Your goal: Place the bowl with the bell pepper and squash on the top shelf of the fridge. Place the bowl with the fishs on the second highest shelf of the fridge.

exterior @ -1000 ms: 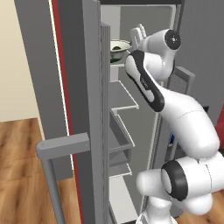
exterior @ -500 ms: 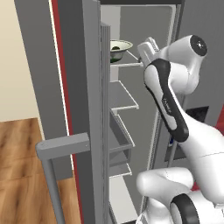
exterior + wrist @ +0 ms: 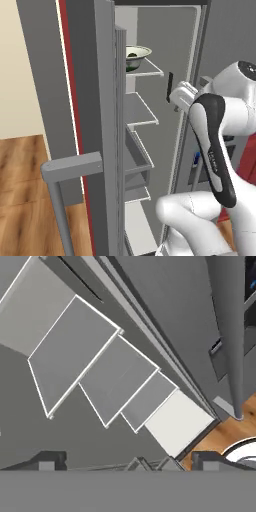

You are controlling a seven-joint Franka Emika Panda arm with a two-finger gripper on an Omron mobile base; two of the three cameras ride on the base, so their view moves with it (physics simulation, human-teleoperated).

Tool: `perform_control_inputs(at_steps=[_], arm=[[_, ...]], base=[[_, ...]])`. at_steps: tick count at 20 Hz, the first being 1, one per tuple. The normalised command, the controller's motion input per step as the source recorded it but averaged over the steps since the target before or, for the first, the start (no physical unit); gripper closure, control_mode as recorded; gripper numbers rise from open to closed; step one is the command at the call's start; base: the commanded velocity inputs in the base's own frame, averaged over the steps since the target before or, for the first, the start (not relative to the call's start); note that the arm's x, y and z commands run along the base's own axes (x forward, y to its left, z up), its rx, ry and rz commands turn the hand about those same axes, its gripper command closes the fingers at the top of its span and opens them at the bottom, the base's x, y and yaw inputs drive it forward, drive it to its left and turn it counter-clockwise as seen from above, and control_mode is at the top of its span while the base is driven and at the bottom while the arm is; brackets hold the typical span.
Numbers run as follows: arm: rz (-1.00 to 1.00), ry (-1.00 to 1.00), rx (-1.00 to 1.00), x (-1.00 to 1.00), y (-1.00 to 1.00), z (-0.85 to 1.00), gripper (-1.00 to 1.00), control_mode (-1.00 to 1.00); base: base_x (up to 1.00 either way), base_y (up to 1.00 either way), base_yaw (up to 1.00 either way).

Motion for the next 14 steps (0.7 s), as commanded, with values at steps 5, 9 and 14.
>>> perform_control_inputs(at_steps=[5,9,14], arm=[[0.2,-0.03,-0.32,-1.0,-0.92,-0.9,-1.0,-1.0],[0.02,-0.46,-0.56,-0.74,-0.08,-0.48,-1.0,-1.0],[0.0,-0.08,-0.09,-0.01,0.07,-0.04,-1.0,-1.0]], base=[[0.0,0.0,0.0],[0.0,0.0,0.0],[0.0,0.0,0.0]])
